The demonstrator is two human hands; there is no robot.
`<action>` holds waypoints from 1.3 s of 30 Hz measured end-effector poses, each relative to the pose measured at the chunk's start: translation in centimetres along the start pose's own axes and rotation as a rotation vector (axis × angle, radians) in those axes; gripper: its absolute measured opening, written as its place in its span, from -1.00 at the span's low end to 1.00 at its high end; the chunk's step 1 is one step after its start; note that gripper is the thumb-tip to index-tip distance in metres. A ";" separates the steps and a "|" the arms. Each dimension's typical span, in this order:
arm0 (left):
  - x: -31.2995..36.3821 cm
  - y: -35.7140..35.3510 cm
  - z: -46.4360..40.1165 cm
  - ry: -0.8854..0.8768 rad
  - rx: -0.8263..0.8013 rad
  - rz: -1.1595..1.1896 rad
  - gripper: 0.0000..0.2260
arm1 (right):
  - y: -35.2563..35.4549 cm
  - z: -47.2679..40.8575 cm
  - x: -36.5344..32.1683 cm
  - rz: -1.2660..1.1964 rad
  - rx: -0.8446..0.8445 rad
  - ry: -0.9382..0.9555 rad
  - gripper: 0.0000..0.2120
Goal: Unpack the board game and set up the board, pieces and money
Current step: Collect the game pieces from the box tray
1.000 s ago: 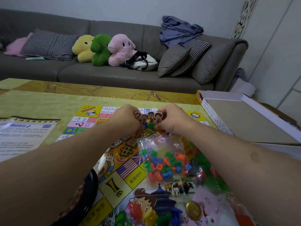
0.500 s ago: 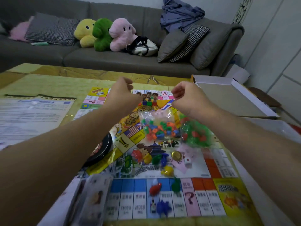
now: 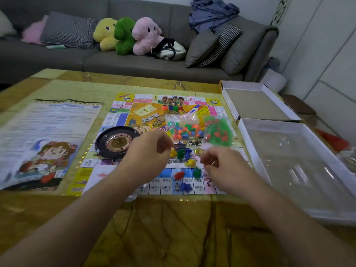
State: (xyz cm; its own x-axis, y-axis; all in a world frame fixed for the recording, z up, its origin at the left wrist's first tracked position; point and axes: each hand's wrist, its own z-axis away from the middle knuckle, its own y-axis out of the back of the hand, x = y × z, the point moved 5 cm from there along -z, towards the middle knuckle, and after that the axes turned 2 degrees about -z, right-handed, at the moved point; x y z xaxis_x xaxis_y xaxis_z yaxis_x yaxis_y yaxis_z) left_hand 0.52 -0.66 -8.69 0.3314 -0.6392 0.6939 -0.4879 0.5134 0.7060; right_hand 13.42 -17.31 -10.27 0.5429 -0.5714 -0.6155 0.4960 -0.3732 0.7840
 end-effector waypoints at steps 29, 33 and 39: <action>-3.7 -1.1 -2.6 0.447 0.031 0.772 -0.89 | -2.7 -5.9 -2.8 0.128 0.153 0.181 -0.83; -4.2 -0.9 -2.6 0.467 0.035 0.729 -0.84 | -3.9 -5.9 -2.0 0.257 0.093 0.161 -0.90; -4.1 0.1 -3.2 0.367 0.084 0.446 -0.90 | -1.0 -6.1 -2.3 -0.115 0.202 0.113 -0.94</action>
State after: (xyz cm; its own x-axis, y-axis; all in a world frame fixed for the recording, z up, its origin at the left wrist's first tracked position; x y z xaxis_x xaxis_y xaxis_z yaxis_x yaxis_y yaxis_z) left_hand 1.73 3.83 -10.99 0.3302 -0.1236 0.9358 -0.7023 0.6303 0.3311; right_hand 15.79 -11.20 -10.13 0.5687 -0.4359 -0.6976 0.4195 -0.5758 0.7017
